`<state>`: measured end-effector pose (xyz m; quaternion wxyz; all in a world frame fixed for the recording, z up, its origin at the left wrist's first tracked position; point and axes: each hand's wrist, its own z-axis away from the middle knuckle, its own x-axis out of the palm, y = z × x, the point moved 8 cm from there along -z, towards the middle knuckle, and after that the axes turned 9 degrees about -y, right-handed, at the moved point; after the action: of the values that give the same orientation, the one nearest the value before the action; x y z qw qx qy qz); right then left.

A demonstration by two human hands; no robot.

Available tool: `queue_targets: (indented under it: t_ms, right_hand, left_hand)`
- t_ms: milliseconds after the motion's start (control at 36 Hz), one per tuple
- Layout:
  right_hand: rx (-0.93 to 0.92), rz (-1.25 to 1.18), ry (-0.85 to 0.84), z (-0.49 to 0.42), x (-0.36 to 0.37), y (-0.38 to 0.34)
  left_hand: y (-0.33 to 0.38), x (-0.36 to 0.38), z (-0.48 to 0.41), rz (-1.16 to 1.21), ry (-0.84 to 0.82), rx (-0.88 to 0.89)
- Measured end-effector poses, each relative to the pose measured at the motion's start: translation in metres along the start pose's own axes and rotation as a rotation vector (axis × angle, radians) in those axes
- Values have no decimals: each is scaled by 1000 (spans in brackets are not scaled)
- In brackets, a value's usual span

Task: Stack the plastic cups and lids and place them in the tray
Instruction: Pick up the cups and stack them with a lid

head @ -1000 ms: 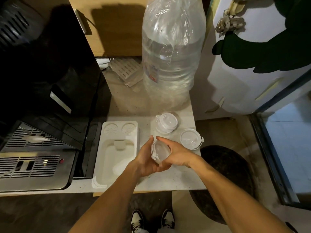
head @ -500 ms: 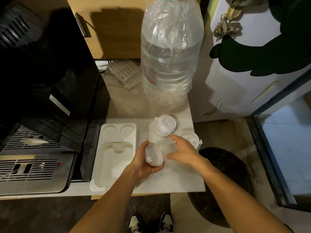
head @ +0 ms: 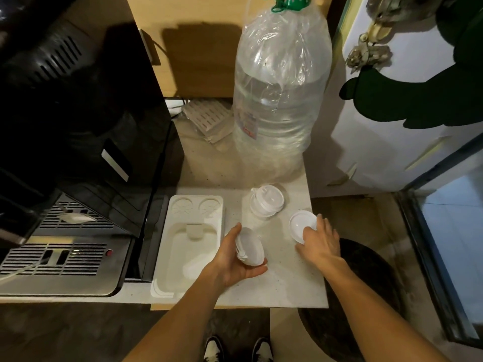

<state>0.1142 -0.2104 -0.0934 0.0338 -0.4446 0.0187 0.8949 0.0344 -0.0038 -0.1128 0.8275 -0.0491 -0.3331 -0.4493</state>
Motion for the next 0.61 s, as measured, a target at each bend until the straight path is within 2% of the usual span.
queue_targets:
  t_ms: [194, 278, 361, 472, 528, 611]
  right_hand:
    - [-14, -19, -3, 10, -1, -14]
    - [-11, -130, 0, 18, -2, -19]
    - [-34, -445, -13, 24, -3, -21]
    - [-121, -957, -158, 37, -4, -35]
    - [-158, -1107, -238, 45, -5, -44]
    - [-186, -1205, -350, 49, 1, -56]
  left_hand:
    - [3, -2, 2, -21, 3, 16]
    - [6, -2, 4, -45, 23, 35]
    - [9, 0, 3, -57, 23, 54]
    - [12, 3, -3, -95, 4, 81]
    - [14, 6, -5, -110, 1, 104]
    - [14, 12, -7, -136, -27, 126]
